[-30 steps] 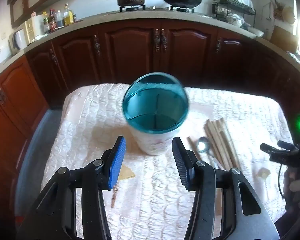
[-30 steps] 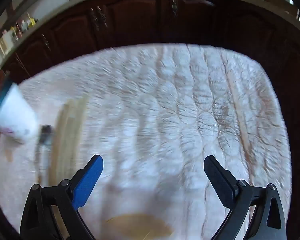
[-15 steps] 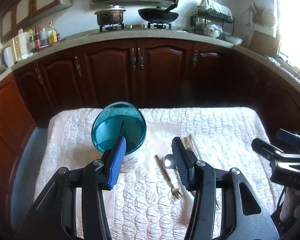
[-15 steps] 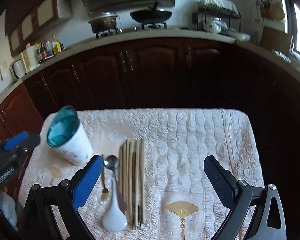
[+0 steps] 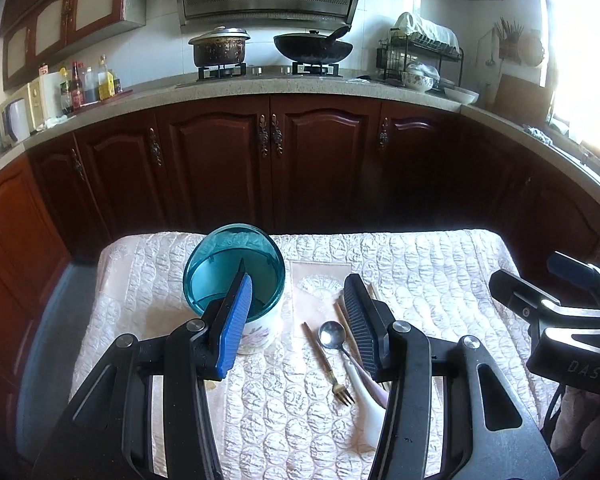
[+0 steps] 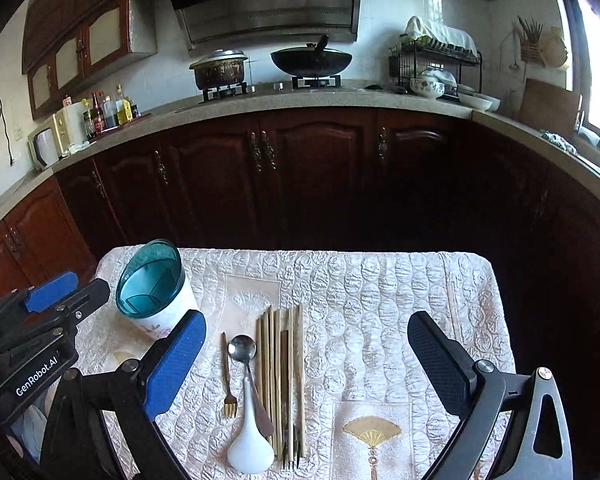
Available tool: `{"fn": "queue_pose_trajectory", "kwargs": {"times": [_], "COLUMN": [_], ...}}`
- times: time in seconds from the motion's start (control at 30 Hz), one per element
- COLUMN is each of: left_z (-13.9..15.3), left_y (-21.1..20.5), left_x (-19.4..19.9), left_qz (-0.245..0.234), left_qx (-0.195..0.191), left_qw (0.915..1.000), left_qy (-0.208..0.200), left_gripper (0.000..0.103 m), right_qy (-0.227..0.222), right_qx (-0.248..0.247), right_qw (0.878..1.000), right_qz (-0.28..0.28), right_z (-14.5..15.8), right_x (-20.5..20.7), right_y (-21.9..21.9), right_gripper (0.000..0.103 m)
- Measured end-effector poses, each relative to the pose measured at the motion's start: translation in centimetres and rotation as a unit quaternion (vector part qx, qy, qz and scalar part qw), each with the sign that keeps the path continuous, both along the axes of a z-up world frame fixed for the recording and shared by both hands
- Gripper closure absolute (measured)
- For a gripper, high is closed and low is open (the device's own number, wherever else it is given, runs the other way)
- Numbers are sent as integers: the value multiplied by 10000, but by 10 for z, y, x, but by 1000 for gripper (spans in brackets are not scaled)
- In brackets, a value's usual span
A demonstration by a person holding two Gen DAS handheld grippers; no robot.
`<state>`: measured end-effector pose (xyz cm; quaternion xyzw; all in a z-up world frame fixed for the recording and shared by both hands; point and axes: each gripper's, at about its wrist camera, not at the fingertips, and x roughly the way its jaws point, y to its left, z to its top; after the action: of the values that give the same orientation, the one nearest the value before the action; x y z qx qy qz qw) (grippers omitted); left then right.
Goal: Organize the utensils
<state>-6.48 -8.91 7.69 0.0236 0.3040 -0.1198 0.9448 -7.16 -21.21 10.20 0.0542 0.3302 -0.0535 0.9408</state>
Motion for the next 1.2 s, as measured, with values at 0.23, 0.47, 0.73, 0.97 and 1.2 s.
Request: {"fn": "queue_pose_trajectory", "kwargs": {"times": [0.23,0.47,0.73,0.97,1.2], "left_z": [0,-1,-1,-4,-6], "left_y": [2,2,3,3,5], "left_x": [0,1,2,2,3], "left_qz": [34,36,19,0,35], "left_qx": [-53,-53,-79,-67,-85], "left_qw": [10000,10000,9999,9999,9998], "left_qy": [8,53,81,126,157], "left_gripper": [55,55,55,55,55], "right_qy": [23,30,65,87,135], "right_qx": [0,-31,-78,-86,-88], "right_qw": [10000,10000,9999,9999,9998], "right_qz": [37,63,70,78,108], "right_z": [-1,-2,-6,-7,-10], "right_x": [2,4,4,6,10], "right_y": [3,3,4,5,7], "right_gripper": [2,2,2,2,2]}}
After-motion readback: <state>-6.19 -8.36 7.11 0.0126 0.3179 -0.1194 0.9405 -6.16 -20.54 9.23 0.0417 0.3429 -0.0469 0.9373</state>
